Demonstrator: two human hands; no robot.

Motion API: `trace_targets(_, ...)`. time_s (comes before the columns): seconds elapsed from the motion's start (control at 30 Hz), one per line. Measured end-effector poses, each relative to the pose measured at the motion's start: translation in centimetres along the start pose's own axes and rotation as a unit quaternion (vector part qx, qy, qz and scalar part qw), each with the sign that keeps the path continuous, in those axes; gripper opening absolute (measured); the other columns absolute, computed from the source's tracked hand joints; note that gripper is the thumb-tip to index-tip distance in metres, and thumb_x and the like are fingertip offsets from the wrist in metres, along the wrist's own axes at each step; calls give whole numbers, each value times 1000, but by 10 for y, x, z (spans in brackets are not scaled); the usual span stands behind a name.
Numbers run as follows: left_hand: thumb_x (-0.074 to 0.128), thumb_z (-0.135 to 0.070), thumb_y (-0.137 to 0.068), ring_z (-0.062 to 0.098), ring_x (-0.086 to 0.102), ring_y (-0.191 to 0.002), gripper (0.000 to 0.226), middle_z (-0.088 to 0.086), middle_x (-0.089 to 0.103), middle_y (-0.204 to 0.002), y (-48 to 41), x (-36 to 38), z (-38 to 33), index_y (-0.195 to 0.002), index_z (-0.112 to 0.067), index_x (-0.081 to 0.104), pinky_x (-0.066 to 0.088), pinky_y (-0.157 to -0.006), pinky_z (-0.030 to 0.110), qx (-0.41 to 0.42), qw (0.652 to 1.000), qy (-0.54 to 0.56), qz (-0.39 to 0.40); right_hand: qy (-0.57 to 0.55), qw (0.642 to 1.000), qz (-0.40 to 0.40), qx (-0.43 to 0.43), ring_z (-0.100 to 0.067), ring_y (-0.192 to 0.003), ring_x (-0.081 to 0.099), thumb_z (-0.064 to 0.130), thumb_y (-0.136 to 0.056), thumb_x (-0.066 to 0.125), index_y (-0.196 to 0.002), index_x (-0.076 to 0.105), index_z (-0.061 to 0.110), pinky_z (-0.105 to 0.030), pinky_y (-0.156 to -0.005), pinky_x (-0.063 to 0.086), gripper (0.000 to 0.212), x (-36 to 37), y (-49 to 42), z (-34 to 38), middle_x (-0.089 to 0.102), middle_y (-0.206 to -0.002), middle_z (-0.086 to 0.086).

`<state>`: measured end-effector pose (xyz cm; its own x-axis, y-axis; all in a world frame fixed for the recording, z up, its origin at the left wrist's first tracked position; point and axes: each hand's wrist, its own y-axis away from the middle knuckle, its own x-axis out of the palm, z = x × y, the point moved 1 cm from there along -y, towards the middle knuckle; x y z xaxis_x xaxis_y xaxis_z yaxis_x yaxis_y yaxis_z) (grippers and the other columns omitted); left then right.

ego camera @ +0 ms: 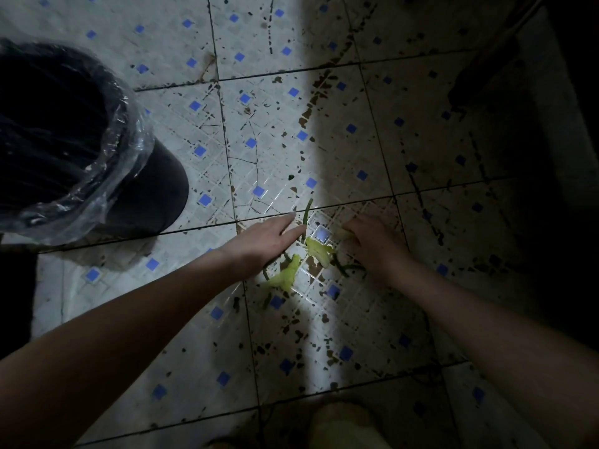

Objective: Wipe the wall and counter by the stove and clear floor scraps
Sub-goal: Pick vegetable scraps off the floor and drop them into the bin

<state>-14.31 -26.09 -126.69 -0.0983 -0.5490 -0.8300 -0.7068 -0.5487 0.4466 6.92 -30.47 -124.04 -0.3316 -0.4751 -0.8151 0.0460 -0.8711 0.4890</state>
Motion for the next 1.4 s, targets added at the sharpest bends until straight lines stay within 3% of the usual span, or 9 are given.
trace_targets(0.13, 44, 4, -91, 26, 24, -137, 67, 8, 20, -153, 2, 5, 5, -147, -19, 17, 29, -111, 37, 36, 999, -30, -3, -5, 1000, -4, -7, -31, -111, 50, 9, -94, 44, -113, 58, 7, -35, -90, 43, 24, 2, 2, -2, 54, -119, -12)
trace_targets(0.27, 44, -6, -93, 21, 45, -99, 28, 12, 51, -115, 8, 6, 4, -120, -9, 51, 47, -82, 38, 83, 995, -53, -34, 6, 1000, 3, -9, -30, -112, 49, 17, -96, 45, -114, 59, 8, -33, -90, 41, 24, 1, 2, -2, 55, -120, -12)
trace_targets(0.43, 43, -8, -94, 21, 41, -84, 5, 9, 44, -93, 9, 5, 6, -95, -7, 48, 44, -67, 38, 82, 994, -71, -21, 8, 1000, 0, -16, -29, -112, 49, 14, -96, 42, -115, 57, 7, -34, -91, 41, 25, 2, 4, -3, 54, -120, -12)
trace_targets(0.9, 44, -5, -93, 13, 34, -85, 5, 9, 43, -96, 28, 2, 8, -94, -9, 47, 31, -69, 24, 32, 998, 4, -60, 0, 1000, -4, -20, -30, -113, 49, 18, -95, 45, -116, 58, 4, -35, -92, 41, 28, -3, 4, 0, 55, -122, -14)
trace_targets(1.07, 57, 4, -84, 14, 39, -72, 16, 5, 42, -86, 41, 20, 11, -91, -9, 50, 45, -61, 31, 87, 994, -48, -44, 1, 1000, -12, -27, -30, -113, 50, 15, -95, 45, -120, 57, 9, -33, -92, 40, 28, 0, 2, 0, 54, -123, -12)
trace_targets(1.17, 48, -7, -93, 14, 40, -73, 6, 1, 41, -86, 34, 22, 12, -99, -8, 49, 46, -64, 32, 78, 994, -66, -31, 9, 999, -19, -36, -29, -116, 49, 13, -95, 46, -124, 55, 11, -31, -92, 38, 30, 2, 1, 1, 54, -126, -11)
trace_targets(1.23, 33, -23, -99, 5, 36, -68, 26, -6, 42, -84, 26, 21, 9, -110, -4, 47, 41, -70, 31, 82, 995, -39, -43, 10, 999, -19, -36, -28, -116, 48, 11, -94, 47, -124, 56, 11, -31, -91, 38, 31, 2, 1, 1, 54, -125, -11)
trace_targets(1.33, 28, -23, -100, 11, 32, -80, 36, 16, 50, -121, 20, 16, 3, -124, -1, 45, 34, -87, 40, 101, 993, -54, -10, 6, 999, -19, -35, -29, -115, 49, 10, -93, 47, -123, 56, 10, -31, -91, 39, 31, 2, 2, 1, 54, -124, -12)
trace_targets(1.4, 27, -23, -100, 14, 30, -88, 37, 19, 49, -122, 19, 16, 4, -125, -1, 45, 34, -93, 42, 94, 993, -67, 4, 6, 999, -21, -35, -29, -113, 50, 13, -94, 47, -121, 56, 11, -32, -90, 40, 29, 1, 3, 1, 55, -122, -11)
